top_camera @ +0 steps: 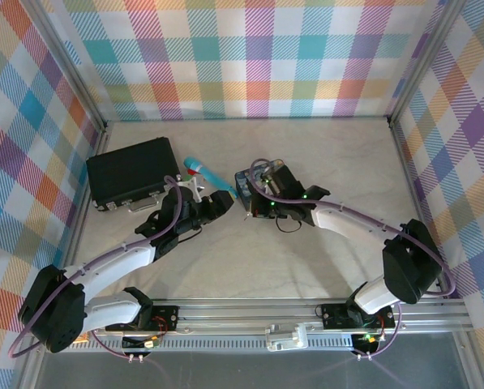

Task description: Unlock the padlock with the key

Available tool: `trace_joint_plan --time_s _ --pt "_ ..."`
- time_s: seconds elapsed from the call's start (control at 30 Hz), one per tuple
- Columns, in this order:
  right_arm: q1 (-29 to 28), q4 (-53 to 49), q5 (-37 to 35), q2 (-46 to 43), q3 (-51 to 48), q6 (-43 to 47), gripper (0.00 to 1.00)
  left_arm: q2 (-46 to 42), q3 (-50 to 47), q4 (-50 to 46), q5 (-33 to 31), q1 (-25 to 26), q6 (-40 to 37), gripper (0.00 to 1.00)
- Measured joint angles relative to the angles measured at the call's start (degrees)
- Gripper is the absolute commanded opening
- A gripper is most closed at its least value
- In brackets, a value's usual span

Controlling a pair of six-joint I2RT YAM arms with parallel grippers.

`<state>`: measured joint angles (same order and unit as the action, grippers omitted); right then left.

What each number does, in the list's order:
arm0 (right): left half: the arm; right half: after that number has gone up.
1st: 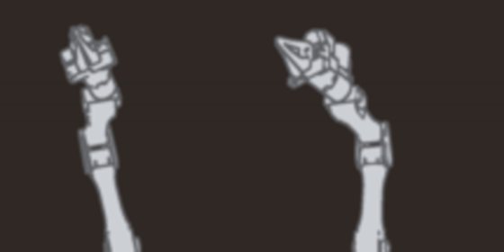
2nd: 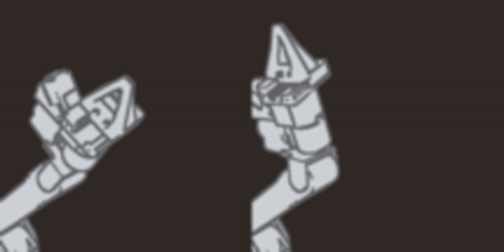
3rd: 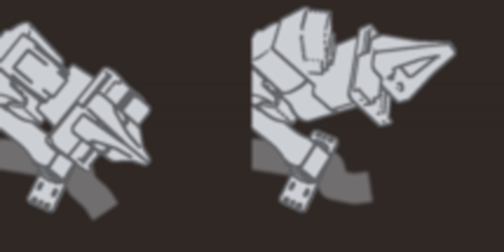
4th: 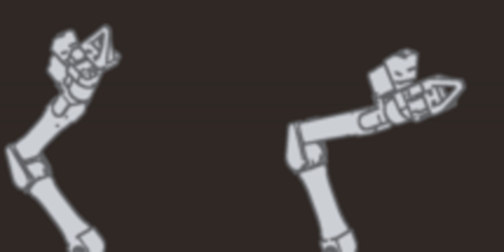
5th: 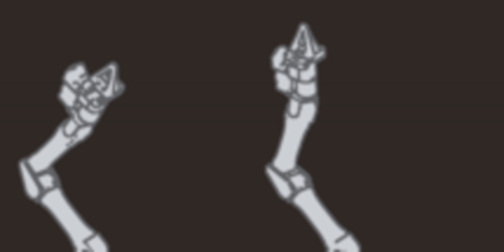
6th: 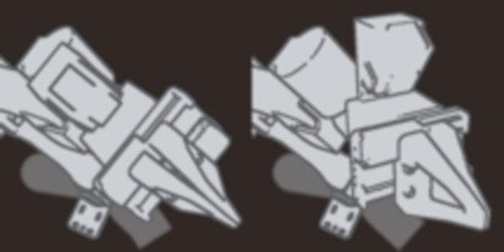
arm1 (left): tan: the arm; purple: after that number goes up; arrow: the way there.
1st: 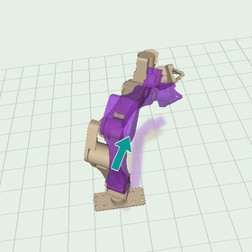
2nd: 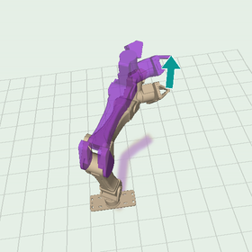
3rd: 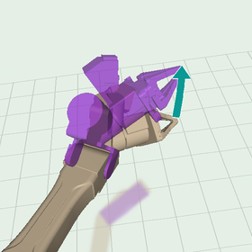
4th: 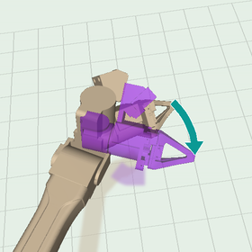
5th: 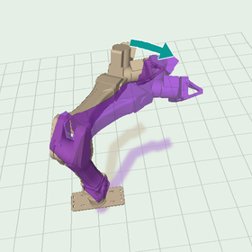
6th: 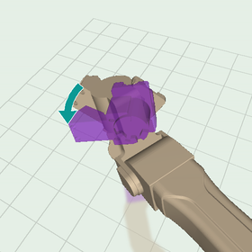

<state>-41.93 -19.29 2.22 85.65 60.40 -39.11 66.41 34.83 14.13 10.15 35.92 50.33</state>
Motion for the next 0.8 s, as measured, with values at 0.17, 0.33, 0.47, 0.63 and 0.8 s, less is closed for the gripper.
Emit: trace_joint_plan --time_s 0.17,0.33,0.47,0.63,0.8 --pt "0.9 -0.2 -2.5 0.0 0.0 -2.5 0.00 3.1 1.2 0.2 -0.2 2.8 -0.6 0.48" --pt "0.9 -0.2 -3.5 0.0 0.0 -4.2 0.00 5.6 3.0 1.0 -0.2 5.0 -1.0 0.46" --pt "0.9 0.0 -3.5 -0.2 -0.1 -5.0 0.00 7.2 4.9 1.7 -0.2 6.1 -1.7 0.41" --pt "0.9 0.4 -3.5 -0.7 -0.5 -5.3 0.00 9.7 5.8 2.8 -0.1 6.8 -1.9 0.33" --pt "0.9 0.5 -3.4 -1.1 -0.9 -5.5 0.00 12.1 5.9 3.3 0.1 7.0 -1.9 0.33"
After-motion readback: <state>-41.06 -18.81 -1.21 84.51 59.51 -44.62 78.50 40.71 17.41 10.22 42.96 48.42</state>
